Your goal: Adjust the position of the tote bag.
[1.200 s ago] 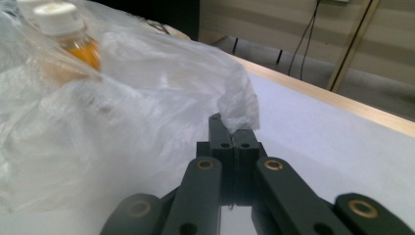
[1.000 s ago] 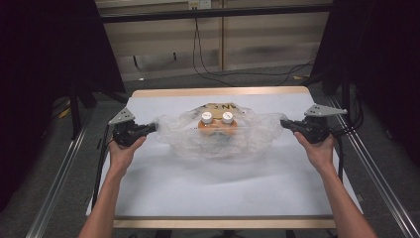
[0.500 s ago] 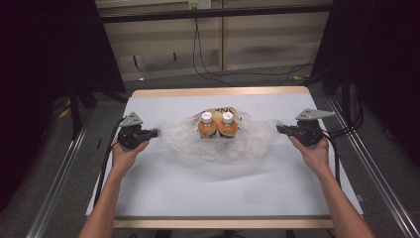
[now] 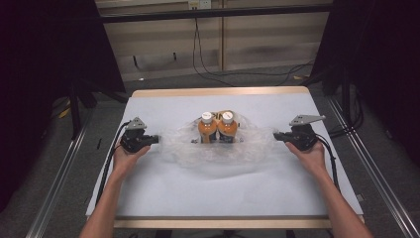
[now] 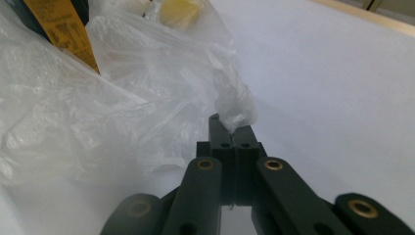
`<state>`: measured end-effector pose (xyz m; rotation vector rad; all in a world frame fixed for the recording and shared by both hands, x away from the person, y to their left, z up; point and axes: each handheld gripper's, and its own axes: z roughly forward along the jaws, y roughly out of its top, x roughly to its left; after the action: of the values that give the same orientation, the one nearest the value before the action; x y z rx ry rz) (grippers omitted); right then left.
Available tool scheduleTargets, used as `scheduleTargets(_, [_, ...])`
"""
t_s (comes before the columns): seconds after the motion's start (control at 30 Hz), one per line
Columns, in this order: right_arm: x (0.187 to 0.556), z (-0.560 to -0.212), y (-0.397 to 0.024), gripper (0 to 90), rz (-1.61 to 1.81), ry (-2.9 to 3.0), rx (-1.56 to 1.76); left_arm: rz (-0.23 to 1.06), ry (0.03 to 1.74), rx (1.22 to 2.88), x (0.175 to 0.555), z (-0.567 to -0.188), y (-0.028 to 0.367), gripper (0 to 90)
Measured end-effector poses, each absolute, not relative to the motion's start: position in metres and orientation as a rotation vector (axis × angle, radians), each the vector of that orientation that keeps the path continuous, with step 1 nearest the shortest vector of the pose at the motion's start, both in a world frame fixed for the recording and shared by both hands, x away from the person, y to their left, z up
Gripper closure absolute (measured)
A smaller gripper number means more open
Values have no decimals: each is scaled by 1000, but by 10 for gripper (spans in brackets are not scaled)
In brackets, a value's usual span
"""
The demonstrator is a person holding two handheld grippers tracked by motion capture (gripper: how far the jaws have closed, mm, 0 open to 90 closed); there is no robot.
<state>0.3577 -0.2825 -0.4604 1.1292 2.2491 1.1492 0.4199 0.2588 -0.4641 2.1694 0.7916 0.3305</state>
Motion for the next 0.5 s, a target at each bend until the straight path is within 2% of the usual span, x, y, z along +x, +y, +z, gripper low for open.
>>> scheduleTargets(0.5, [363, -487, -274, 900, 1061, 2351, 1171, 270, 826, 2212, 423, -483, 263, 900])
